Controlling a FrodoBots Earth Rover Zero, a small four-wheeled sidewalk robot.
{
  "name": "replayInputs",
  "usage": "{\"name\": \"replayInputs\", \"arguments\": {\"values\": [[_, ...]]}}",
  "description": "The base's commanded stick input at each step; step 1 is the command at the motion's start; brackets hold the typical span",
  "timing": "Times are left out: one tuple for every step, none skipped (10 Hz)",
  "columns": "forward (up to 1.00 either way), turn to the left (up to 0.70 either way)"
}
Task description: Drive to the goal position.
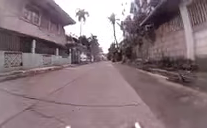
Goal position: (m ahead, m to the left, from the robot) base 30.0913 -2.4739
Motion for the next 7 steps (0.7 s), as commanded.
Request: {"name": "replayInputs", "arguments": {"values": [[0.70, -0.35], [0.70, -0.35], [0.70, -0.24], [0.70, -0.09], [0.70, 0.00], [0.70, 0.00], [0.70, 0.00]]}}
